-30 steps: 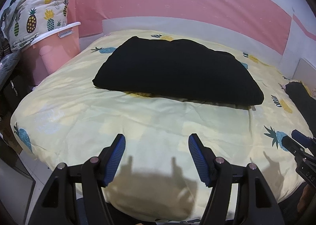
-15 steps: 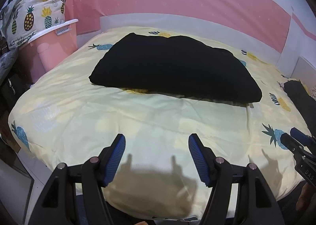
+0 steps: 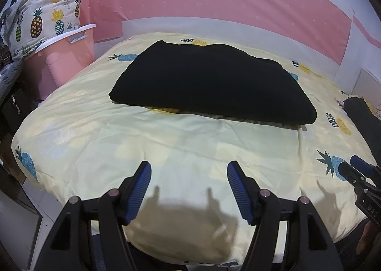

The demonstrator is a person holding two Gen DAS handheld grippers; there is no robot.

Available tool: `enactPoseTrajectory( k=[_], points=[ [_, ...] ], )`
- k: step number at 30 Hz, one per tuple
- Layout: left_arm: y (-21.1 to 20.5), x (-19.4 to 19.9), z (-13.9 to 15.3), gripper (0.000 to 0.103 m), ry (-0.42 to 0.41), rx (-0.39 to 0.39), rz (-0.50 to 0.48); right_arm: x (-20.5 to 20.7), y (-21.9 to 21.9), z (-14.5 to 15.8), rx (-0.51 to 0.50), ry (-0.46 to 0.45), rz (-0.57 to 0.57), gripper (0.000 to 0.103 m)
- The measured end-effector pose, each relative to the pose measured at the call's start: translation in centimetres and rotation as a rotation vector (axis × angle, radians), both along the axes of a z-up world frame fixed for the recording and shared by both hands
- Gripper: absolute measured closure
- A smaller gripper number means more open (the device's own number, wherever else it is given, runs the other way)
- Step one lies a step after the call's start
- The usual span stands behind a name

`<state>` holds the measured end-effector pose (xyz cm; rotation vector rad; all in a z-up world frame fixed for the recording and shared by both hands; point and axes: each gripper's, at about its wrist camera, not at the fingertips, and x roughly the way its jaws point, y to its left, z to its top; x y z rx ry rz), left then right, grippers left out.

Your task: Fold large clothes

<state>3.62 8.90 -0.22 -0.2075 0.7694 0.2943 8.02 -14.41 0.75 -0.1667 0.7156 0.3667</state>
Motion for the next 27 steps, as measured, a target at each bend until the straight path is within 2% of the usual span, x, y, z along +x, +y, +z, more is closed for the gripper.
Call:
enactPoseTrajectory(
  k=[27],
  points=[
    [-1.6, 0.5, -0.4, 0.035, 0.043, 0.104, 0.025, 0.0, -0.6, -0.1, 0.006, 0.007, -0.012, 0.049]
  ],
)
